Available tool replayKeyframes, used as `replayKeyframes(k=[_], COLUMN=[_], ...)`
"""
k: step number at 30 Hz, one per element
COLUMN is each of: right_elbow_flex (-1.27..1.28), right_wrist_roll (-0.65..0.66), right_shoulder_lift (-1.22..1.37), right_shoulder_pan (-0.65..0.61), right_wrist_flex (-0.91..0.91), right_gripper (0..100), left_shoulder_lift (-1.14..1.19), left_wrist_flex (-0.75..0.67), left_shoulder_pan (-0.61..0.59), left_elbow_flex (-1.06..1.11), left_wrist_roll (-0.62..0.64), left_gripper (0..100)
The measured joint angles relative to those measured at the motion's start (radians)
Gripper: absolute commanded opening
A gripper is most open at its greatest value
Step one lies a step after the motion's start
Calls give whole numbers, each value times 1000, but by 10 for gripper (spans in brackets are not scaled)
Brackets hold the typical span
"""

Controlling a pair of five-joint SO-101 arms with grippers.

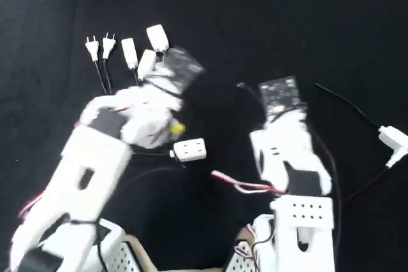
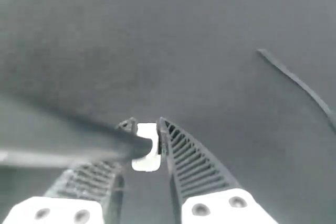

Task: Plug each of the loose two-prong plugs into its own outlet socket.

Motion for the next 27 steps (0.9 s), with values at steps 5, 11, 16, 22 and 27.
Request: replayKeyframes(k=[5, 11, 16, 22, 27], right_elbow_flex=[0, 0, 34, 149, 155], right_wrist_roll=[-57, -123, -166, -190, -319], right_shoulder_lift=[0, 0, 0, 0, 0], right_shoulder_pan=[-173, -385, -437, -491, -496], right_wrist_flex=[40, 40, -54, -250, -253], right_gripper=[12, 14, 15, 16, 74], left_shoulder_lift=[-206, -505, -806, -1103, -1171], left_wrist_flex=[0, 0, 58, 81, 91], left_shoulder_pan=[-258, -482, -643, -690, -692], left_elbow_flex=[206, 540, 764, 987, 1022], left_wrist_roll=[77, 40, 5, -29, -78], left_gripper=[254, 256, 257, 258, 258])
